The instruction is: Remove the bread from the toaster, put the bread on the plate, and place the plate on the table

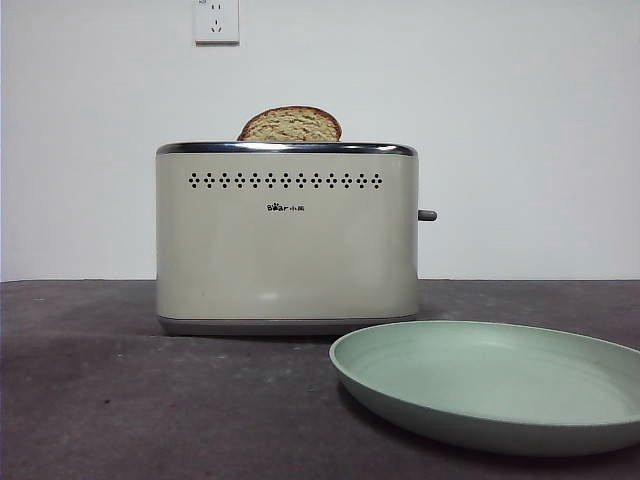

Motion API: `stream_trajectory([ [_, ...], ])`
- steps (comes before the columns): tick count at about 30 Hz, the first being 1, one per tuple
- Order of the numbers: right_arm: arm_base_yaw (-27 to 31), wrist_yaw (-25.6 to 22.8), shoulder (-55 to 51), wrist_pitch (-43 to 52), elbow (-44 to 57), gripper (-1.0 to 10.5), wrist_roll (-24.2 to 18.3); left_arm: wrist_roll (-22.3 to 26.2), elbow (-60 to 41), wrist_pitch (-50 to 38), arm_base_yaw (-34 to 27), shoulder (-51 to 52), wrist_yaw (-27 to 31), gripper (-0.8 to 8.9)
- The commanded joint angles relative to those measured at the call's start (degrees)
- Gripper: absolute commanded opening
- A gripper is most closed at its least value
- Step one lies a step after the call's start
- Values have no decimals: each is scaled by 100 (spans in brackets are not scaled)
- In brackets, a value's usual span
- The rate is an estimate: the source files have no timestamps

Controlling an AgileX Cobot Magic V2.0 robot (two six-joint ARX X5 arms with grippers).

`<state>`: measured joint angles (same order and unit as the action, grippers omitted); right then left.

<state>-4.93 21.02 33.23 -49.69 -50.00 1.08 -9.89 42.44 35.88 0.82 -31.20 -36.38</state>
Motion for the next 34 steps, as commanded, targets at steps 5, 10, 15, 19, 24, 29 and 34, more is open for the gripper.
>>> stream_trajectory([
  [5, -210, -4, 186, -317, -186, 4, -308, 236, 140, 162, 81, -92, -116, 11],
  [10, -212, -125, 186, -306, -186, 136, -284, 234, 188, 188, 81, -94, -114, 199],
  [15, -212, -621, 199, -310, -186, 411, -87, 236, 229, 184, 81, -94, -111, 449],
  [19, -212, -605, 240, -313, -188, 411, -22, 236, 229, 184, 81, -98, -114, 448],
  [24, -212, -601, 304, -310, -186, 411, -15, 236, 232, 44, 81, -120, -114, 447],
  [29, -212, -601, 378, -313, -186, 411, 7, 238, 382, -494, 164, -404, -114, 445],
  [34, -212, -601, 378, -313, -186, 410, 20, 393, 811, -846, 385, -1067, -109, 443],
])
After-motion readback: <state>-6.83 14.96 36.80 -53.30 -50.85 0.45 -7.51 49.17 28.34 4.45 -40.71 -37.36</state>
